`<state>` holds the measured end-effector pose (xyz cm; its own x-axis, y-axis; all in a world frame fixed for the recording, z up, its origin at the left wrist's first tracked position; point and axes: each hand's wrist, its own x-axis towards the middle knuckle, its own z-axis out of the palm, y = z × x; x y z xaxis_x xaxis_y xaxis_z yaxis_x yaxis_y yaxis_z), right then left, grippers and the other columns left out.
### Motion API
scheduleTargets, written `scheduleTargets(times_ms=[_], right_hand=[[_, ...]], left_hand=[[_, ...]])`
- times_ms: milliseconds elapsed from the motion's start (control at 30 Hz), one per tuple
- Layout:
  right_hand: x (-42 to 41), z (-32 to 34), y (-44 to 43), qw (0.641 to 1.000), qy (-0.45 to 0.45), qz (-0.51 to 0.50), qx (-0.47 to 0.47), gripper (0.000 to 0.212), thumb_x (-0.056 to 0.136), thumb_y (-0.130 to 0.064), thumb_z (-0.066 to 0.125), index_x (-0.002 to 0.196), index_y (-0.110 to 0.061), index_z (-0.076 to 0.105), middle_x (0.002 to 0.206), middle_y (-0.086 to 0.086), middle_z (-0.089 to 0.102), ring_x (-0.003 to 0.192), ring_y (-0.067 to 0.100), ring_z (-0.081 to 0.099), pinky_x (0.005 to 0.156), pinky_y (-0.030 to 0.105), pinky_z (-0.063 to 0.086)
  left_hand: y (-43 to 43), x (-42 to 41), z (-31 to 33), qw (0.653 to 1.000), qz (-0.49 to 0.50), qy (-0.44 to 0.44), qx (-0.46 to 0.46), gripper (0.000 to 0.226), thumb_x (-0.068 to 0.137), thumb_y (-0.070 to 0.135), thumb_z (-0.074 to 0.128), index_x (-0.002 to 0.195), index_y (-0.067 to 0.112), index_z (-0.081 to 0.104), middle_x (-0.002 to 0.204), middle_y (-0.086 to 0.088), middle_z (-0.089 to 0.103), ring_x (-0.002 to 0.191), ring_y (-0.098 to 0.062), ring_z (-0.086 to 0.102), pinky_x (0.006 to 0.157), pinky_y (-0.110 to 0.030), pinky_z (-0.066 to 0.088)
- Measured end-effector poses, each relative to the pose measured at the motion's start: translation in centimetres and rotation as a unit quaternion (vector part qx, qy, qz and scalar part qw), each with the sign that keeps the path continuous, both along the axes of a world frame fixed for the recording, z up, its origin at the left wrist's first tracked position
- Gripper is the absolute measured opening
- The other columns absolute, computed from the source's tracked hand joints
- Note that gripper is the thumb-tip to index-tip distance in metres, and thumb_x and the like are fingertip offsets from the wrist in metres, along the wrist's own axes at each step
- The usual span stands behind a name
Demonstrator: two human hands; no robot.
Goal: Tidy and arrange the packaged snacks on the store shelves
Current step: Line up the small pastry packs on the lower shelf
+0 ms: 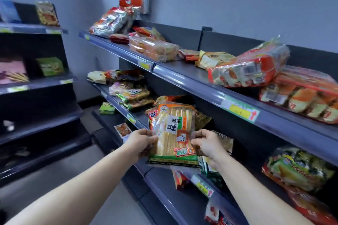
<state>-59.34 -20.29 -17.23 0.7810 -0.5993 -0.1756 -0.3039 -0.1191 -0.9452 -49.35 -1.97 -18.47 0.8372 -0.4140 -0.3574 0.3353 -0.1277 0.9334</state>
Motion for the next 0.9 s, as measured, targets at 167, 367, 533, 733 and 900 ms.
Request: scheduleTargets(times_ms=[167, 367, 533, 733, 900], right_hand=[[8.0, 0.8, 3.8, 1.0, -0.019, -0.023, 0.0, 0.023, 0.081, 0.011, 0.057, 0.075, -0.011, 0.06, 0.091, 0.013, 0.068, 0.086, 0.03, 0.066, 0.08, 0.043, 0.056], [15.5, 0.2, 5.9, 0.999, -0.015, -0.043, 0.017, 0.021, 0.081, 0.009, 0.06, 0.078, -0.011, 0.062, 0.093, 0.013, 0.068, 0.092, 0.031, 0.066, 0.083, 0.047, 0.056], [21.5, -1.4, 5.9, 0.999, 0.014, -0.019, 0.026, 0.014, 0.079, -0.004, 0.067, 0.08, -0.018, 0.064, 0.098, 0.011, 0.07, 0.098, 0.035, 0.065, 0.079, 0.048, 0.055], [28.9, -2.0, 4.0, 0.998, 0.009, -0.001, 0.067, 0.009, 0.087, -0.001, 0.062, 0.085, -0.01, 0.062, 0.099, 0.019, 0.066, 0.085, 0.031, 0.064, 0.071, 0.04, 0.056], [34.7, -3.2, 0.7, 0.995, 0.011, -0.057, 0.083, 0.008, 0.092, 0.0, 0.053, 0.094, -0.001, 0.061, 0.074, 0.012, 0.061, 0.057, 0.019, 0.058, 0.049, 0.024, 0.05]], left_hand=[[4.2, 7.3, 0.0, 0.999, -0.037, -0.005, 0.012, 0.037, 0.078, 0.024, 0.08, 0.109, 0.011, 0.065, 0.089, -0.01, 0.064, 0.069, -0.024, 0.056, 0.056, -0.028, 0.046], [6.7, 13.7, -1.1, 0.999, -0.009, -0.005, 0.041, 0.033, 0.069, 0.016, 0.085, 0.097, 0.018, 0.068, 0.107, -0.014, 0.068, 0.104, -0.032, 0.063, 0.07, -0.037, 0.055], [6.9, 19.2, -1.4, 1.0, 0.026, 0.002, 0.008, 0.032, 0.08, -0.001, 0.073, 0.109, 0.004, 0.063, 0.088, -0.014, 0.068, 0.068, -0.024, 0.064, 0.055, -0.033, 0.053], [5.4, 27.1, -2.0, 0.998, 0.055, 0.021, -0.022, 0.031, 0.081, -0.01, 0.067, 0.108, 0.002, 0.06, 0.087, -0.017, 0.066, 0.066, -0.026, 0.059, 0.049, -0.029, 0.049], [2.3, 34.4, -3.3, 0.996, 0.065, 0.043, -0.045, 0.029, 0.079, -0.012, 0.068, 0.101, 0.006, 0.06, 0.084, -0.019, 0.068, 0.07, -0.031, 0.064, 0.069, -0.043, 0.055]])
